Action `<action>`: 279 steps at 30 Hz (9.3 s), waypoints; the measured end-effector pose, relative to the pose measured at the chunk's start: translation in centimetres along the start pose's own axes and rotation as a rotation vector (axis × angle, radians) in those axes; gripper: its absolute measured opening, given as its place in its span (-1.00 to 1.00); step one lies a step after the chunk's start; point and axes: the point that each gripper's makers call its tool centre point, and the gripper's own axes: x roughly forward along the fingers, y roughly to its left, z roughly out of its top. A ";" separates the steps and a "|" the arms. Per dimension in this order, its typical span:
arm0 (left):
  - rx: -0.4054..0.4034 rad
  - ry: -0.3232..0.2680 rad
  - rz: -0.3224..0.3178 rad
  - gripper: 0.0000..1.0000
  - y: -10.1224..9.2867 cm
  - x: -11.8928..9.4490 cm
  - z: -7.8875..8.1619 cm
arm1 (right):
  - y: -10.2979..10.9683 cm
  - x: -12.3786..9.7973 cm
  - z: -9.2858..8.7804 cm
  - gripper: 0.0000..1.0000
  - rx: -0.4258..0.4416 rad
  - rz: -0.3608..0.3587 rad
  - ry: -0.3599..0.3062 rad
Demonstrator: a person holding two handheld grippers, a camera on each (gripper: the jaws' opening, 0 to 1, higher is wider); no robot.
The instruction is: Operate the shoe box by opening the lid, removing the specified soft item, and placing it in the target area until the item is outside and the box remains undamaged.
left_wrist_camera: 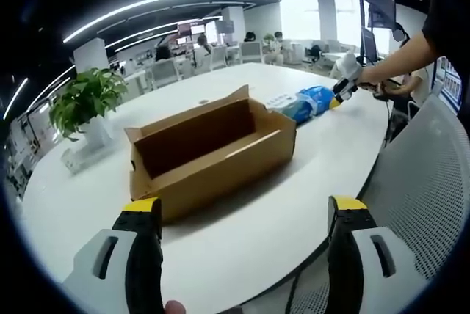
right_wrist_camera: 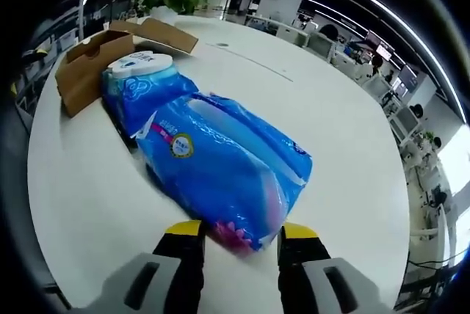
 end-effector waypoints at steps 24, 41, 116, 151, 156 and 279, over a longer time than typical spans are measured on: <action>-0.001 -0.025 0.005 0.88 0.0 -0.2 0.6 | 0.2 -2.9 0.0 -0.18 -0.012 -0.010 -0.012; -0.007 -0.041 -0.017 0.92 -0.4 -0.1 0.7 | 5.4 -6.9 5.7 -0.01 -0.236 0.199 -0.074; -0.024 -0.052 0.019 0.90 0.4 -0.5 0.8 | 30.2 0.9 21.3 -0.17 -0.678 0.794 -0.085; -0.028 -0.055 0.039 0.89 0.9 -0.7 0.8 | 30.9 0.4 20.1 -0.58 -0.830 0.821 -0.089; -0.024 -0.055 0.037 0.88 0.8 -0.6 0.8 | 30.0 1.0 20.2 -0.70 -0.865 0.779 -0.087; -0.057 -0.087 0.048 0.98 1.1 -0.7 1.4 | 7.9 -4.6 21.6 -0.72 -0.744 0.468 -0.156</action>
